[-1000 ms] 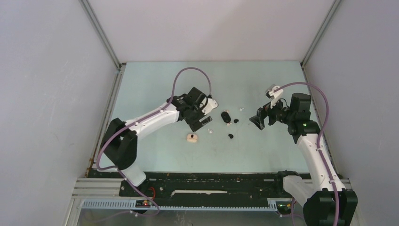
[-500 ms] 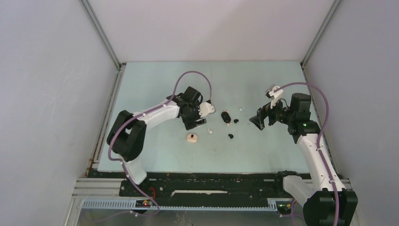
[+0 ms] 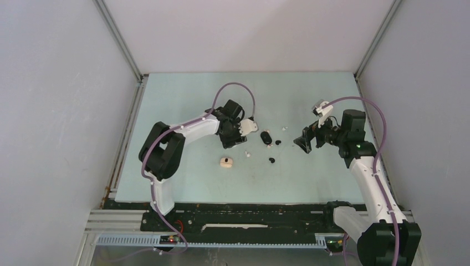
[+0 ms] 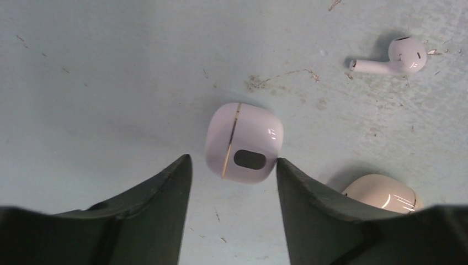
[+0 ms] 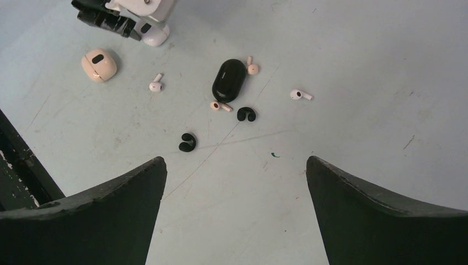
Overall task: Insert the wireless bluetooth earbuds into the charging case
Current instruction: Pick up the charging case from the center of the board.
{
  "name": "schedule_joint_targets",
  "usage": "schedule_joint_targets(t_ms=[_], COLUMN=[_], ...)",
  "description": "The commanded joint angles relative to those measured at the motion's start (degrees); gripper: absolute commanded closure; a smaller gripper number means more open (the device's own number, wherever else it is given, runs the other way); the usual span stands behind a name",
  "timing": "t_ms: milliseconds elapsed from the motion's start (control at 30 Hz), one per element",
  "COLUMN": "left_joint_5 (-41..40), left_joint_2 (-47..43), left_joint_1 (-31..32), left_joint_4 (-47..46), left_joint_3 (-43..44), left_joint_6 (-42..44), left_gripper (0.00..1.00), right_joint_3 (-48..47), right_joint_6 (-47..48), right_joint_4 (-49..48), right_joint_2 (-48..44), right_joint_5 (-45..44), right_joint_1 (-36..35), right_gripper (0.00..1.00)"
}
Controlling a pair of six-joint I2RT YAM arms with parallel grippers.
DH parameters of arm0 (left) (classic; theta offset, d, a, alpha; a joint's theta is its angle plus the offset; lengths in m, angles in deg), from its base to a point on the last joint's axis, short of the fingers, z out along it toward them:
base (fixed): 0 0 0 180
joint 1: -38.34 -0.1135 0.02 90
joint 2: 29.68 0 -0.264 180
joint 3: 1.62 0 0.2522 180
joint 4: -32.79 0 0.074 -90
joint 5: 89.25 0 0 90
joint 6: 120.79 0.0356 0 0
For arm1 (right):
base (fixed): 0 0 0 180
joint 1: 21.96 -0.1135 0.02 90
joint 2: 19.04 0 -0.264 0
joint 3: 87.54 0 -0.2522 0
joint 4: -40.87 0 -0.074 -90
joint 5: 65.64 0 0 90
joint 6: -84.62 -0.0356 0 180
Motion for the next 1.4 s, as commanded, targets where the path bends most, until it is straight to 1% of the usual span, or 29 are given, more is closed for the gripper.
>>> schedule_joint_targets(t_ms=[0, 67, 133, 200, 333, 467, 667, 700, 800, 833, 933, 967, 1000, 1067, 1133, 1167, 1233, 1333, 1367], left_joint_5=[0.64, 1.14, 1.70, 1.80, 1.16, 0.02, -4.24, -4.64, -3.57, -3.46, -4.87, -7.84, -9.05, -10.84, -12.79, -13.76, -15.30, -15.03, -15.03], left_joint_2=[0.92, 1.07, 1.08, 0.91, 2.33, 5.53, 4.45, 4.30, 3.50, 2.93, -0.66, -2.34, -4.38, -8.92, -13.41, -15.94, -18.82, -22.47, -23.70], left_joint_1=[0.09, 0.08, 0.09, 0.15, 0.45, 1.30, 2.09, 2.11, 2.15, 2.31, 3.96, 5.04, 6.84, 9.76, 13.14, 14.82, 17.86, 20.70, 21.46], left_joint_4=[1.41, 1.99, 2.59, 2.68, 3.91, 7.07, 2.99, 2.78, 2.94, 3.10, 2.19, 1.33, 1.03, -0.29, -1.29, -1.40, -1.90, -4.00, -5.32], left_joint_3=[2.69, 2.91, 3.03, 2.69, 3.79, 6.56, 4.17, 4.01, 4.17, 4.38, 3.17, 2.23, 1.14, -1.90, -4.87, -5.88, -6.87, -8.41, -9.24], left_joint_6=[1.71, 1.77, 1.78, 1.78, 1.37, 0.12, -2.14, -2.39, -4.05, -5.27, -9.72, -11.67, -12.91, -14.83, -16.51, -17.22, -19.58, -25.10, -26.76], left_gripper=[0.42, 0.47, 0.48, 0.47, 0.42, 0.44, 0.47, 0.49, 0.62, 0.65, 0.67, 0.67, 0.67, 0.67, 0.68, 0.71, 0.81, 0.89, 0.92], right_joint_3=[-2.50, -2.67, -2.69, -2.69, -2.69, -2.69, -2.69, -2.69, -2.69, -2.69, -2.69, -2.69, -2.69, -2.86, -3.47, -3.70, -3.82, -3.83, -3.83], right_joint_6=[1.51, 1.64, 1.65, 1.70, 1.74, 1.64, 1.37, 1.38, 1.33, 1.35, 0.66, -0.21, -1.47, -5.39, -9.16, -11.09, -14.68, -18.75, -20.19], right_joint_4=[0.29, 0.57, 0.59, 0.63, 0.69, 0.76, 0.76, 0.81, 0.77, 0.77, 0.49, 0.17, -0.30, -1.48, -1.79, -2.09, -2.66, -3.23, -3.37], right_joint_2=[1.11, 1.36, 1.36, 1.21, 1.06, 0.76, 0.31, 0.31, 0.27, 0.23, 0.13, 0.18, 0.37, 1.01, 2.83, 3.62, 5.13, 7.13, 7.91], right_joint_5=[0.63, 0.56, 0.55, 0.48, 0.47, 0.53, 1.09, 1.09, 1.09, 1.09, 0.98, 0.88, 0.77, 0.55, 0.87, 0.99, 0.75, 0.57, 0.75], right_joint_1=[-0.27, -1.91, -1.90, -2.03, -2.03, -1.78, -1.24, -1.30, -1.25, -1.15, -0.99, -0.98, -0.98, -0.98, -0.96, -0.97, -0.97, -0.93, -1.10], right_gripper=[0.00, 0.00, 0.00, 0.00, 0.00, 0.00, 0.00, 0.00, 0.00, 0.00, 0.00, 0.00, 0.00, 0.04, 0.06, 0.08, 0.14, 0.25, 0.27])
